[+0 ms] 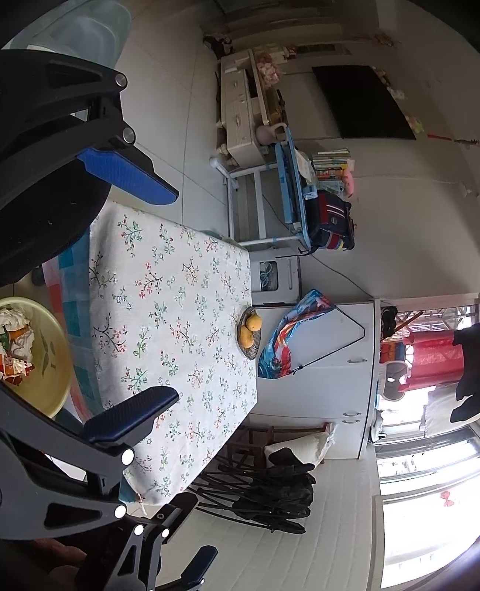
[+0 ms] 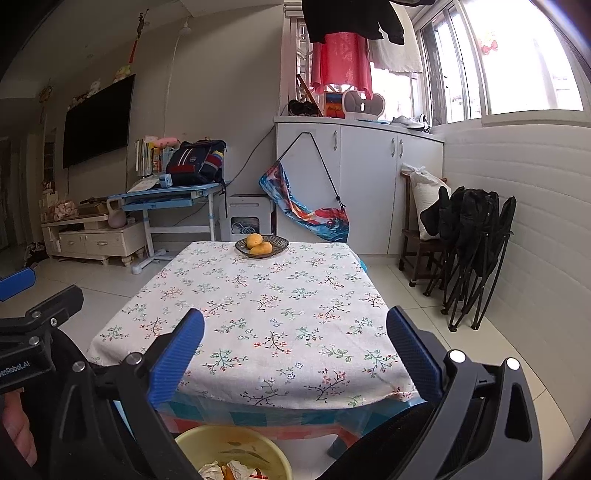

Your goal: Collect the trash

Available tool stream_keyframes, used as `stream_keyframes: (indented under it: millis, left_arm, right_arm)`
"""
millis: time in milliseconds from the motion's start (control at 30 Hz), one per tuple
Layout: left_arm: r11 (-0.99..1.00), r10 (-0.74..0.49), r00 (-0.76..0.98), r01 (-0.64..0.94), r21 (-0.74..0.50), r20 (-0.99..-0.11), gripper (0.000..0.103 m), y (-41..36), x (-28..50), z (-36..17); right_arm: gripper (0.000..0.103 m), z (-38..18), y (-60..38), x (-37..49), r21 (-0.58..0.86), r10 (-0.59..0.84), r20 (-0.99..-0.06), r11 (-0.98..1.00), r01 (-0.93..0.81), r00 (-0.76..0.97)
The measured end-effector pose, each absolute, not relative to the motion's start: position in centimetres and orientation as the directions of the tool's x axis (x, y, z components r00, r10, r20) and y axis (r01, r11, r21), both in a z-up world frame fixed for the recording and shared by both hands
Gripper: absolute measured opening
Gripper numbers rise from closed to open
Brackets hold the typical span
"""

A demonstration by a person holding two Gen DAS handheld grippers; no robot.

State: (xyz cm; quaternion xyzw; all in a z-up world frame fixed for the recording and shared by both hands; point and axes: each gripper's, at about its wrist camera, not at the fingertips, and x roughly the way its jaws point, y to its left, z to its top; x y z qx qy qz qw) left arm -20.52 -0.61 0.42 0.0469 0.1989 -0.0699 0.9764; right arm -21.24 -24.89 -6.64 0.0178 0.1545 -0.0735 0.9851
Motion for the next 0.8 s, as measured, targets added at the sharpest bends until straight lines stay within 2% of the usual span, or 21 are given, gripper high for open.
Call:
stream_keyframes:
  millis: [800]
  left_arm:
    - [0.988,-0.108,0.910,0.142,0.057,-0.399,0.096,-0.36,-20.18,0.08]
  right_arm:
    - [0.095,-6.91,-24.95,-21.13,0.000,-0.141,-0.321,0.989,0.149,0.936]
